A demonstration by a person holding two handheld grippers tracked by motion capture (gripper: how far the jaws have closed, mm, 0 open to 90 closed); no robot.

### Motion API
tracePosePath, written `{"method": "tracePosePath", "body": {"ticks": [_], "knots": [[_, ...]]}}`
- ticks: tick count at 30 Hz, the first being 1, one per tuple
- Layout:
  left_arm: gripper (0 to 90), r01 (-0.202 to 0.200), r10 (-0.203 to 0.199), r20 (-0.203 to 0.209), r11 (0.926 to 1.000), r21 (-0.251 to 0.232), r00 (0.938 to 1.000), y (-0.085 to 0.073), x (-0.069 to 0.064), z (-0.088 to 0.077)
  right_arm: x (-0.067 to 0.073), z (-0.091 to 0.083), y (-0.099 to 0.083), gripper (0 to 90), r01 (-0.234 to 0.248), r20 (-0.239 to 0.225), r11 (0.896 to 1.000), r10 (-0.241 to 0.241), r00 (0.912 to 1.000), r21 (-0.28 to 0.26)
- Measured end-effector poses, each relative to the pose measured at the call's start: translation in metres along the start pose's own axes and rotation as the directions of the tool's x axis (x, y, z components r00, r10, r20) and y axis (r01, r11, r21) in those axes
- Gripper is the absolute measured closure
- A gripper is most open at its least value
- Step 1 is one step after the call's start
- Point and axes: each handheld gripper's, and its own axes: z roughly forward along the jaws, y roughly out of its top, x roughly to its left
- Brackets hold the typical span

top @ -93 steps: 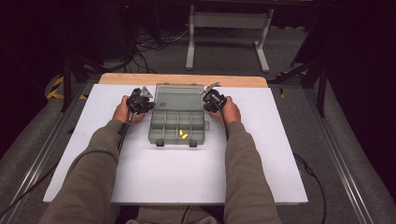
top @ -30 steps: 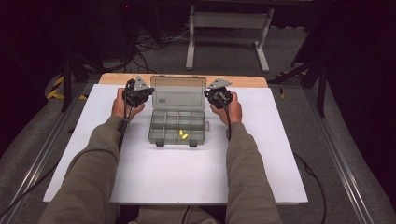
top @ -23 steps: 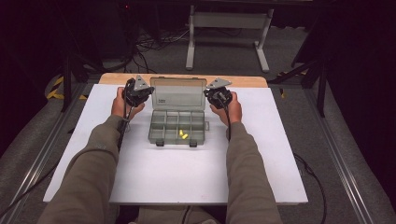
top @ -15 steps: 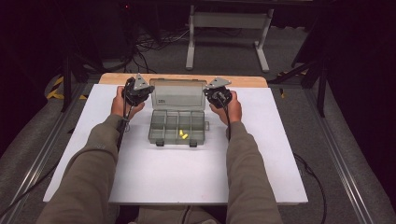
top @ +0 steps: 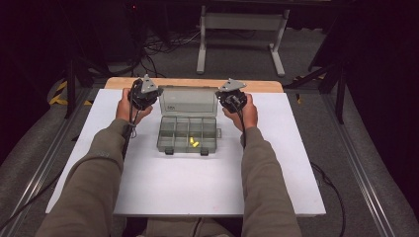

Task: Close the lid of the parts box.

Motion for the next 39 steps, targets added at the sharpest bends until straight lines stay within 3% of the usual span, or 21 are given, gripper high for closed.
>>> {"method": "tracePosePath", "body": {"ticks": [4,39], "knots": [[90.0,-0.004,0.004,0.0,0.9999,-0.011,1.0,0.003,0.001,-0.004,-0.001,-0.003,0.003,90.0,-0.016,-0.007,1.0,0.015,0.9999,-0.008],[90.0,-0.055,0.056,0.012,0.9982,-0.022,0.9984,0.014,-0.003,-0.026,0.004,-0.023,0.015,90.0,-0.005,0.003,1.0,0.005,1.0,0.006]]}}
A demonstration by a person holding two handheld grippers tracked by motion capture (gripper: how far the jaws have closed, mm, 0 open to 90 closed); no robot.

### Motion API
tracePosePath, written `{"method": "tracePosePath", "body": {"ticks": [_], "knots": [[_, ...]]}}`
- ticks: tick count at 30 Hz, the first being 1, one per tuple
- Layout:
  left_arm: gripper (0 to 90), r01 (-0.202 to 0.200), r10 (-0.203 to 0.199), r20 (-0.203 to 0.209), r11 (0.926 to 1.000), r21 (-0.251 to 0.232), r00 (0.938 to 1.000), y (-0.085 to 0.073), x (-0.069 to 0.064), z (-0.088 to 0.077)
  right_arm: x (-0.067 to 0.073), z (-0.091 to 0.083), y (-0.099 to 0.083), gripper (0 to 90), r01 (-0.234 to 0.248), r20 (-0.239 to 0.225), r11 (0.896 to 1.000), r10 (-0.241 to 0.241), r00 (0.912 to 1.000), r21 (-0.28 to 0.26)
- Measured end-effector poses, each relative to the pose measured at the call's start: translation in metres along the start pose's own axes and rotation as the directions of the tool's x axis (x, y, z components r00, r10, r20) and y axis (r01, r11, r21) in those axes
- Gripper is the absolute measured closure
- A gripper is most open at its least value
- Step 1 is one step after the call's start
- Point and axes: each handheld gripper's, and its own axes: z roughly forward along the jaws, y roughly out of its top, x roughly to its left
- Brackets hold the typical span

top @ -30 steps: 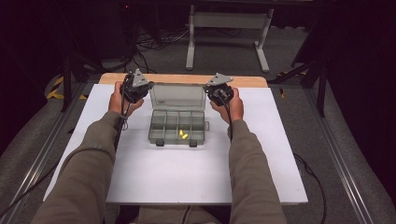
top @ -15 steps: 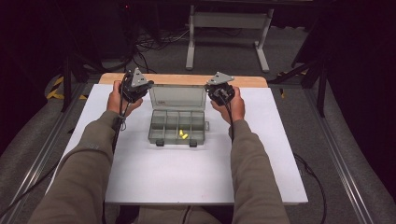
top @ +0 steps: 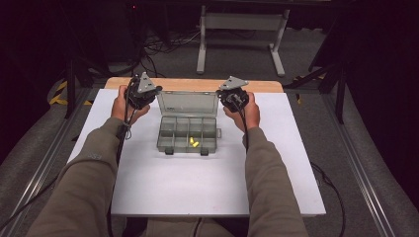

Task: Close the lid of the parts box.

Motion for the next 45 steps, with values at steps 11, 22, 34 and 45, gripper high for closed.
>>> {"method": "tracePosePath", "body": {"ticks": [11,22,34,45], "knots": [[90.0,-0.018,0.018,0.011,0.9998,-0.002,0.9998,0.002,-0.003,-0.006,0.002,-0.005,0.002,90.0,0.004,-0.007,1.0,-0.004,1.0,0.007],[89.8,-0.018,0.017,0.023,0.9998,0.003,0.9996,-0.002,-0.005,-0.008,0.008,-0.006,0.002,90.0,0.013,-0.016,1.0,-0.012,0.9998,0.028],[89.3,-0.016,0.016,0.036,0.9999,0.002,0.9992,-0.007,-0.008,-0.011,0.013,-0.008,0.002,90.0,0.012,0.0,0.997,-0.012,0.9999,0.07],[89.7,-0.026,0.026,0.043,0.9997,0.002,0.9987,-0.004,-0.011,-0.015,0.019,-0.013,0.002,90.0,0.021,0.006,0.996,-0.021,0.9998,0.09]]}}
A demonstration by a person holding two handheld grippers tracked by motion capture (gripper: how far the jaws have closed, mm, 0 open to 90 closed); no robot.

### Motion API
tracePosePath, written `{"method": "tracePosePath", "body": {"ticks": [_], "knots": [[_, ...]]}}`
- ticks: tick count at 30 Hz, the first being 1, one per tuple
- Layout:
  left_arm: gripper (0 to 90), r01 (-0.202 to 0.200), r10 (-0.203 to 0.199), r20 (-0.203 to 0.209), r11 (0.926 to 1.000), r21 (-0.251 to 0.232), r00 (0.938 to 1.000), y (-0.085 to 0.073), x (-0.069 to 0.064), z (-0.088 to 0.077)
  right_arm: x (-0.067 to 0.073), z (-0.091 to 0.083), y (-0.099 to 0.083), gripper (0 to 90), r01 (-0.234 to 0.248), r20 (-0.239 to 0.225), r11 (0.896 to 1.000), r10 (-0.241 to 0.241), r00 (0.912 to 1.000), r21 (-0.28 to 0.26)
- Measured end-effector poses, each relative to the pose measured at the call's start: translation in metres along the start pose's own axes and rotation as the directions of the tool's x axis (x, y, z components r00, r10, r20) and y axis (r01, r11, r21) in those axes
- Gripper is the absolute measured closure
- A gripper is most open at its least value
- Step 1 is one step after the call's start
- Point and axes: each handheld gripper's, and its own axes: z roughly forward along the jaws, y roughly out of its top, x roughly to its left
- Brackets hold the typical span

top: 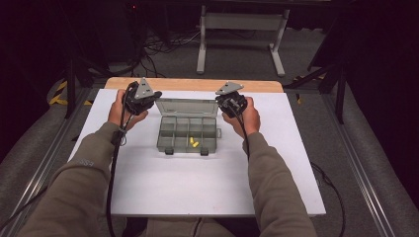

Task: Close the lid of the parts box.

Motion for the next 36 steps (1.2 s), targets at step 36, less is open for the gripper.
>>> {"method": "tracePosePath", "body": {"ticks": [36], "knots": [[89.6,-0.056,0.057,0.051,0.9983,-0.016,0.9971,-0.004,-0.022,-0.011,0.018,-0.019,-0.011,90.0,-0.004,-0.041,1.0,0.004,0.9991,0.0]]}}
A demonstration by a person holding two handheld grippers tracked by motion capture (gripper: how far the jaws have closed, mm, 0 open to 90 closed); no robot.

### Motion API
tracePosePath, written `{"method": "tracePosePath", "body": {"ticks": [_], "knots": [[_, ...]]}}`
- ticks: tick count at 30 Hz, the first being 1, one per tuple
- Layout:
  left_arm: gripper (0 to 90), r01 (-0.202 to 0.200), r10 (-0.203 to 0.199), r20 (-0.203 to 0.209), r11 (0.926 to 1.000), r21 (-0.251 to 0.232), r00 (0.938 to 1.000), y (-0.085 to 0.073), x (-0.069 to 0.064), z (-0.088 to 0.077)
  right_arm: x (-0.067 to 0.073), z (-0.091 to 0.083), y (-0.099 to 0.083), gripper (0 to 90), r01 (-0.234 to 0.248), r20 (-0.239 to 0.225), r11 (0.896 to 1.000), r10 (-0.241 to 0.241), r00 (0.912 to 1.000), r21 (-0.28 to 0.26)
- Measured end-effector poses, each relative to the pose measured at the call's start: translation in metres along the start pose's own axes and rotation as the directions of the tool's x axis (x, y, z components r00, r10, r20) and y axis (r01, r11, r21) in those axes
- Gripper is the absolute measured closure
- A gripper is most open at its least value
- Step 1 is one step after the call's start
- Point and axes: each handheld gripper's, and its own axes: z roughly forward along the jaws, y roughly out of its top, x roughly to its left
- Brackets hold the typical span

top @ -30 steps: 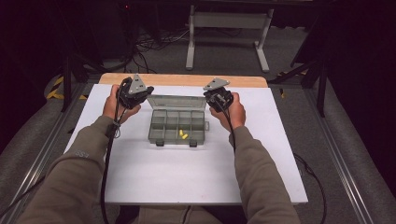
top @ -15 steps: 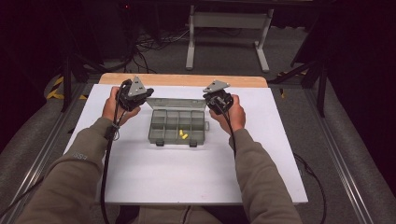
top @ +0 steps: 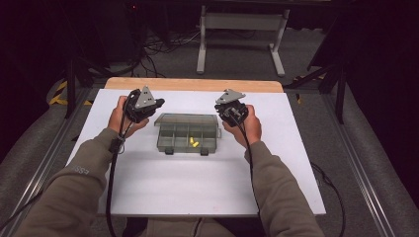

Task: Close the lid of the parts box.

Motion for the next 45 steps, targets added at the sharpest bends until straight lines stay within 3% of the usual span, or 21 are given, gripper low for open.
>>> {"method": "tracePosePath", "body": {"ticks": [9,14,24,33,45], "knots": [[89.6,-0.018,0.017,0.028,0.9998,0.002,0.9995,-0.006,-0.01,-0.003,0.011,-0.005,-0.007,90.0,0.034,-0.035,0.999,-0.034,0.9988,-0.001],[89.6,-0.019,0.02,0.065,0.9998,-0.01,0.9977,-0.011,-0.02,-0.006,0.021,-0.01,-0.014,90.0,0.043,-0.071,0.999,-0.044,0.9965,-0.009],[89.3,-0.037,0.04,0.113,0.999,-0.026,0.9928,-0.02,-0.04,-0.015,0.031,-0.02,-0.024,90.0,0.046,-0.1,0.998,-0.05,0.9938,-0.039],[89.1,-0.015,0.021,0.149,0.9991,-0.039,0.9885,-0.029,-0.052,-0.02,0.041,-0.025,-0.036,90.0,0.033,-0.129,0.998,-0.039,0.9909,-0.05],[88.9,-0.002,0.012,0.174,0.9984,-0.056,0.9846,-0.042,-0.07,-0.029,0.058,-0.028,-0.048,90.0,0.051,-0.156,0.997,-0.059,0.986,-0.055]]}}
